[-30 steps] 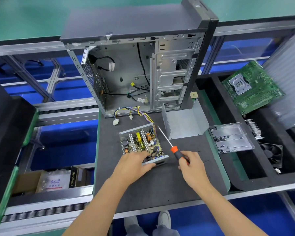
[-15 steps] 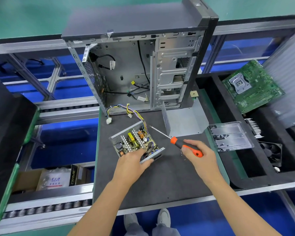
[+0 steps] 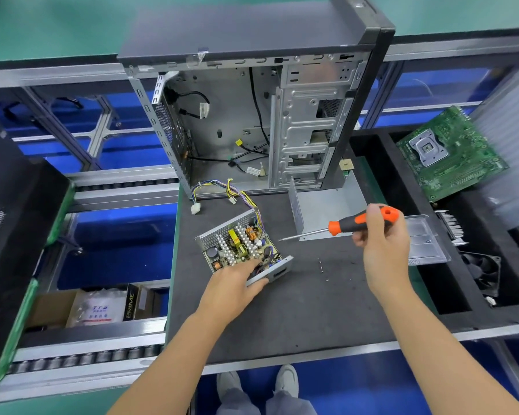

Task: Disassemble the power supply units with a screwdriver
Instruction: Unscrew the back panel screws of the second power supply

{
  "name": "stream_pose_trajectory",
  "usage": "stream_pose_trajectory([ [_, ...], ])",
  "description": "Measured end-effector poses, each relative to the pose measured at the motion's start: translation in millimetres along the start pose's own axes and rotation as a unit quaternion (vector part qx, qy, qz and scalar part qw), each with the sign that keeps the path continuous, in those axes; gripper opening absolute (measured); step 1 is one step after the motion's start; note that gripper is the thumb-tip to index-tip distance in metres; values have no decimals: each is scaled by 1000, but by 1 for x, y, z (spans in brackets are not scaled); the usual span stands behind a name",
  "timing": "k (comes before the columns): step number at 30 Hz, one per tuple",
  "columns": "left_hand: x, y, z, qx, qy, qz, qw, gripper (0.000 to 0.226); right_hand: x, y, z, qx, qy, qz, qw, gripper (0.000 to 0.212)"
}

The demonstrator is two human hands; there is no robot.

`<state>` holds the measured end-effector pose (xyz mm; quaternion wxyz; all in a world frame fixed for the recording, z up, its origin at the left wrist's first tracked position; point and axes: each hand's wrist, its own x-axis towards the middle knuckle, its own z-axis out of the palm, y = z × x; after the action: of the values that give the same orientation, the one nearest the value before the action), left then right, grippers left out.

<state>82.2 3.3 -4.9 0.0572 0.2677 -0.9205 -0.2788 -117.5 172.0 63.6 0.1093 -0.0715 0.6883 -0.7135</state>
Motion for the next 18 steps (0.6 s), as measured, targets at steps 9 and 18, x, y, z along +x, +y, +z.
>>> stream_pose_trajectory([
  [9,33,18,-67,-304,-48,-110,945,12,13,-20,4,159,41,58,985,22],
  [18,37,29,-58,-442,-89,-183,874,12,18,-35,7,97,13,4,995,14],
])
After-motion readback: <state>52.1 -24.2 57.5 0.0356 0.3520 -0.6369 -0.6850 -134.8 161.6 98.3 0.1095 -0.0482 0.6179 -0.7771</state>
